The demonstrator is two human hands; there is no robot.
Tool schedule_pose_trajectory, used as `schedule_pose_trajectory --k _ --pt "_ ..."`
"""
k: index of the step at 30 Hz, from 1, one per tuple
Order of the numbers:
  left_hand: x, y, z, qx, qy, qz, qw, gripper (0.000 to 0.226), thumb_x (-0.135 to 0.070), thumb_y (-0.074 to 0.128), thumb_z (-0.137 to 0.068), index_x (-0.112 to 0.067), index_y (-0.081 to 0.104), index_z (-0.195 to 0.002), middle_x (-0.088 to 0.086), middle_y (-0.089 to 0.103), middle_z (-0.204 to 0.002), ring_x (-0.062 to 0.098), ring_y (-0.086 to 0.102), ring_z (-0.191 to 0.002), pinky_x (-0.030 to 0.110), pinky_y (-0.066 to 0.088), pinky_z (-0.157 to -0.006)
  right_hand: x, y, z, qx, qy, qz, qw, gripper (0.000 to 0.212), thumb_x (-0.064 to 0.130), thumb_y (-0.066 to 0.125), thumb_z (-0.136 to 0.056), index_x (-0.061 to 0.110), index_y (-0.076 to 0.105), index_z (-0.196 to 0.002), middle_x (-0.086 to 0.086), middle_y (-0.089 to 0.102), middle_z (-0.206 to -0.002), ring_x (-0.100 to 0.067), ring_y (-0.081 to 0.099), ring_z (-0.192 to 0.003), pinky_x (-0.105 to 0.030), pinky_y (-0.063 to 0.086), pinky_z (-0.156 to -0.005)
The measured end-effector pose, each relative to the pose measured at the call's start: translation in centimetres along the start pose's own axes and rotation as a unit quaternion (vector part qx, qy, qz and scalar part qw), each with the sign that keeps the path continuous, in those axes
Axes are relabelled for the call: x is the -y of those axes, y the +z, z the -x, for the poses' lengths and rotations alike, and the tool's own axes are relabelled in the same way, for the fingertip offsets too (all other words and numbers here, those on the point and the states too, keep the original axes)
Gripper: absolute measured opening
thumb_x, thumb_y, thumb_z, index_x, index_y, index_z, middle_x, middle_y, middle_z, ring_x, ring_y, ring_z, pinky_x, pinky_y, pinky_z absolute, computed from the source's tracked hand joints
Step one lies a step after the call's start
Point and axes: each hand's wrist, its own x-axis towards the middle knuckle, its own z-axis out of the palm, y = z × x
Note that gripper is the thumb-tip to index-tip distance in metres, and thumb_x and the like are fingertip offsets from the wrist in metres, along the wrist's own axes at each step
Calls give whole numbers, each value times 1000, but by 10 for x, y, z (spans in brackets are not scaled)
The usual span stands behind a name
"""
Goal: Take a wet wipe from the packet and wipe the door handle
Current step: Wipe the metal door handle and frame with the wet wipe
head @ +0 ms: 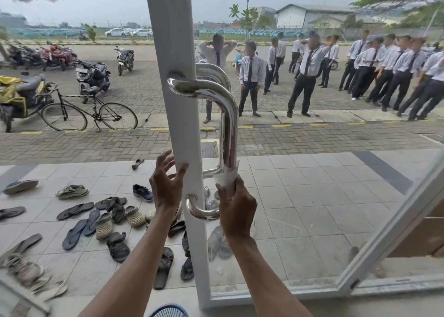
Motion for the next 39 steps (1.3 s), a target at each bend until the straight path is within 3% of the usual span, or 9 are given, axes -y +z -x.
schedule_pose_trajectory --k 6,11,15,19,24,28,31,35,39 --pt "-3 -5 -11 44 -38 -10 998 59 -18 78 -85 -10 54 -138 16 69 -125 21 71 -107 38 59 -89 5 -15 -11 66 4 19 998 40 43 72 -86 13 65 -111 -2 76 -87 -20 71 -76 -26 52 -66" --pt "-3 -5 -15 90 -39 3 995 59 -12 73 -89 -8 47 -141 18 67 -126 20 69 -108 36 56 -92 46 -24 -55 -39 -59 -4 998 40 38 76 -83 11 66 -112 -1 77 -84 -16 72 -69 -6 37 -64" --pt "-3 0 -12 116 -38 11 992 59 -9 64 -95 -9 37 -147 17 66 -128 30 68 -111 50 57 -93 20 -19 -28 16 -38 5 999 43 41 72 -86 8 66 -112 -6 77 -89 -21 72 -76 -9 39 -66" --pt "-4 1 -12 120 -51 3 991 57 -9 60 -97 -13 34 -147 17 66 -128 29 67 -110 54 55 -95 -2 -18 -10 94 15 34 995 40 46 69 -87 12 64 -107 -5 76 -94 -22 71 -83 -22 44 -66" --pt "-7 2 -14 128 -67 14 989 54 -8 60 -96 -12 36 -145 17 64 -131 28 66 -112 52 55 -96 54 -33 -63 -20 -56 -2 998 39 48 70 -85 14 67 -103 1 76 -81 -16 70 -66 -21 50 -59" --pt "-7 -2 -18 124 -84 31 988 57 -8 67 -93 -12 40 -143 19 62 -134 23 65 -113 45 57 -95 80 -41 -91 -59 -112 -34 991 43 49 67 -87 11 67 -107 0 75 -80 -12 67 -63 -3 36 -53" --pt "-19 -1 -22 117 -66 43 990 66 -16 67 -94 -21 33 -150 13 59 -139 23 62 -121 46 55 -98 55 -38 -67 -17 -106 -53 993 44 46 68 -89 7 67 -108 -3 76 -83 -13 70 -67 -14 50 -60" --pt "-30 2 -25 144 -30 5 989 79 -23 59 -99 -33 8 -158 11 51 -148 30 58 -126 53 52 -100 33 -36 -51 41 -71 -41 996 35 44 73 -85 11 68 -96 -2 76 -79 -14 68 -64 -23 49 -58" --pt "-30 -1 -25 154 -30 -13 987 79 -21 56 -100 -33 5 -159 12 47 -151 33 55 -129 57 49 -102 52 -44 -82 46 -82 -24 995 40 49 75 -79 13 68 -95 -2 77 -84 -19 71 -71 -35 56 -64"
